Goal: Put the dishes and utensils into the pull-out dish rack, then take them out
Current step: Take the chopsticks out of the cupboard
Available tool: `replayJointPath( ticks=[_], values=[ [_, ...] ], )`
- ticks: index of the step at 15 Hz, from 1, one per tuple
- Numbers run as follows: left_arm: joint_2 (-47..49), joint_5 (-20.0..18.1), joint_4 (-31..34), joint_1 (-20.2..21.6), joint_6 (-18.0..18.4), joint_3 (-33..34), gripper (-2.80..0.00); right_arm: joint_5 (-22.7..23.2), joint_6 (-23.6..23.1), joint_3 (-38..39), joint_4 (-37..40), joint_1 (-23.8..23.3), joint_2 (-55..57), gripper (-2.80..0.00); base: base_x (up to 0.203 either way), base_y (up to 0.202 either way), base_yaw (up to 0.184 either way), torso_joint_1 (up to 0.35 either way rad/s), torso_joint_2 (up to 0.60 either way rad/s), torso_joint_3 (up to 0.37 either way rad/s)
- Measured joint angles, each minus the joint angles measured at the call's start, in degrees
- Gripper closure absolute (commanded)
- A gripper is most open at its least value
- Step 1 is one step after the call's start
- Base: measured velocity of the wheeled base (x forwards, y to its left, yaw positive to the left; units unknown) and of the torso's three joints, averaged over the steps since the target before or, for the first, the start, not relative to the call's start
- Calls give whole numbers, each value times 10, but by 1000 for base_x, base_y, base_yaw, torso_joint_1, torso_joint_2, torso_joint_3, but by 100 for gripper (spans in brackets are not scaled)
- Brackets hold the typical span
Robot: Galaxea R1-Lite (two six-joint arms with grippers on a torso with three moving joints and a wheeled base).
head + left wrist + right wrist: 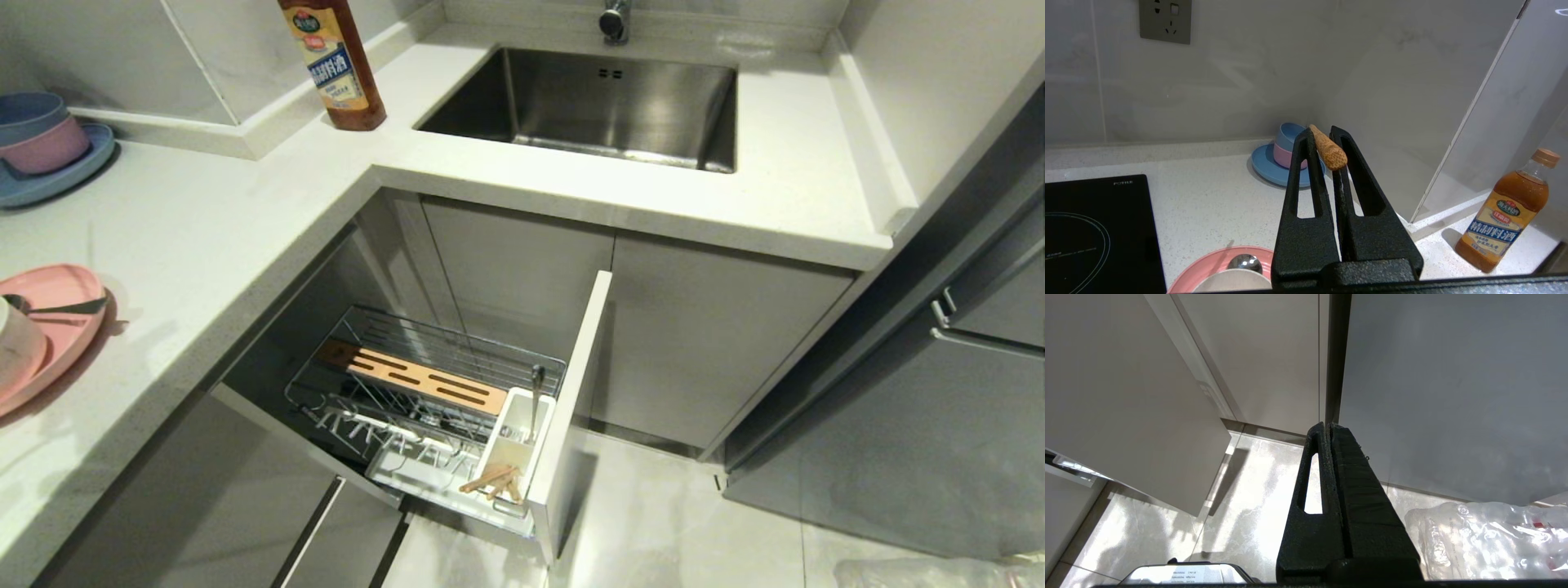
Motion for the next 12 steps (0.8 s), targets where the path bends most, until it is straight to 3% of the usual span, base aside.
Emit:
replayJointPath(
  ticks=[2, 4, 7, 12],
  values=[
    [-2, -5, 27, 1, -8, -2, 0, 0, 0, 0, 0, 0, 0, 0, 0, 0, 0, 0, 0, 0],
    [3, -10, 100, 1, -42, -32, 0, 0, 0, 0, 0, 0, 0, 0, 0, 0, 0, 0, 0, 0],
    [31, -25, 247, 2, -120, -104, 0, 0, 0, 0, 0, 0, 0, 0, 0, 0, 0, 0, 0, 0],
    [94, -103, 463, 33, -261, -211, 0, 0, 0, 0, 0, 0, 0, 0, 0, 0, 0, 0, 0, 0]
  ],
)
